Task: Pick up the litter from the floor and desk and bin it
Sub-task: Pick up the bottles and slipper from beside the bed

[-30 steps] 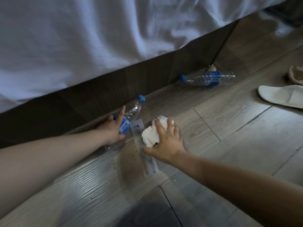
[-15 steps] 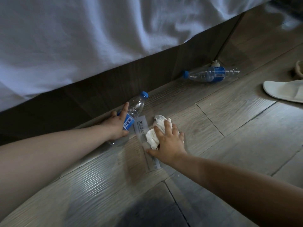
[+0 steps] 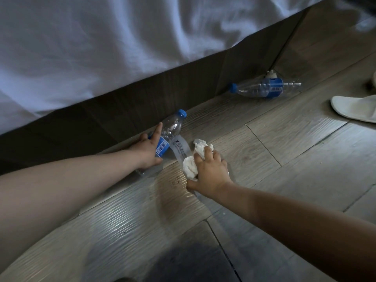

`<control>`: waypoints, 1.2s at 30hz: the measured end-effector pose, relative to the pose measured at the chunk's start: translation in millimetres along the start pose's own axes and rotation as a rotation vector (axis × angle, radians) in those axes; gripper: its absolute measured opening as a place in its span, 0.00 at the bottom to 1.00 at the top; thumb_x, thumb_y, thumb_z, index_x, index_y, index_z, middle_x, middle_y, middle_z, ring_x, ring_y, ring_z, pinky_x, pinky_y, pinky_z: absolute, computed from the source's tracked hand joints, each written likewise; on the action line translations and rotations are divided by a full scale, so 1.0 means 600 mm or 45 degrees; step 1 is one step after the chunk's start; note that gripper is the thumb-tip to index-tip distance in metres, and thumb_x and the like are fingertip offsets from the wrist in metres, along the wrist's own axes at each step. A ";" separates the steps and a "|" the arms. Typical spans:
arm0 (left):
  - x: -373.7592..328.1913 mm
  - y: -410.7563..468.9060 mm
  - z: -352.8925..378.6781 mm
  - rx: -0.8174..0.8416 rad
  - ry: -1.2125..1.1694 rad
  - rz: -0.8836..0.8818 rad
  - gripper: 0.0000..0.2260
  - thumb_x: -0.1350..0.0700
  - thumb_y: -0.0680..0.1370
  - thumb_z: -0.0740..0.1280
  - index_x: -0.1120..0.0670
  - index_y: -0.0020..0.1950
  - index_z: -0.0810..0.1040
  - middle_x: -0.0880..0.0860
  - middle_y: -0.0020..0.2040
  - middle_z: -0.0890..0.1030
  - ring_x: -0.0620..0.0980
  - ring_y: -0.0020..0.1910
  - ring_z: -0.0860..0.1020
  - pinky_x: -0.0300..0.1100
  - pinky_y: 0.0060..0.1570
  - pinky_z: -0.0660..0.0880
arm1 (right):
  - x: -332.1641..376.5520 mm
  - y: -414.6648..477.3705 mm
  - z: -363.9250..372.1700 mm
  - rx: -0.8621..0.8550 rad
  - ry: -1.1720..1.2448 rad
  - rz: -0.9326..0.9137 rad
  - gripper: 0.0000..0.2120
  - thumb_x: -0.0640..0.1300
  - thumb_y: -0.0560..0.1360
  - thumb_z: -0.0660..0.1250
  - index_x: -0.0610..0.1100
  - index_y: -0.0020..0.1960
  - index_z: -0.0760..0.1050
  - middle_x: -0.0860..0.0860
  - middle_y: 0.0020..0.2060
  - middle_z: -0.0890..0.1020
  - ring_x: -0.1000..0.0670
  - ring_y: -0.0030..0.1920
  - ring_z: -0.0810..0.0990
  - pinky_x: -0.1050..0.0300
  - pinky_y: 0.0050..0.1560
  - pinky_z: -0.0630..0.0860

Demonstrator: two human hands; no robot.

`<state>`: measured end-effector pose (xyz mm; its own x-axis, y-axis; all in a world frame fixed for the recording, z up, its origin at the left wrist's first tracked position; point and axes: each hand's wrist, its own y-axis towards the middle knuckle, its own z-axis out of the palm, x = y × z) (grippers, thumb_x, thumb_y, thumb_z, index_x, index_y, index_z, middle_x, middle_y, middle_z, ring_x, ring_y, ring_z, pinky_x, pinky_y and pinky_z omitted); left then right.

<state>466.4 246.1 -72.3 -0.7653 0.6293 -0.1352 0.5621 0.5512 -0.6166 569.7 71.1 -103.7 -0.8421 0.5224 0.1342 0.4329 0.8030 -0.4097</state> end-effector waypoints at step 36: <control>0.002 0.006 -0.001 -0.004 -0.039 0.024 0.47 0.49 0.77 0.67 0.42 0.73 0.26 0.61 0.75 0.52 0.59 0.66 0.70 0.51 0.63 0.72 | -0.024 0.013 0.029 -0.377 0.618 -0.011 0.15 0.46 0.73 0.70 0.45 0.59 0.79 0.50 0.50 0.75 0.49 0.43 0.77 0.57 0.41 0.74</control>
<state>467.7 249.1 -74.0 -0.7639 0.6225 -0.1702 0.5773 0.5412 -0.6115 579.6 64.8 -124.7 -0.6317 0.5313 0.5645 0.5575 0.8173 -0.1454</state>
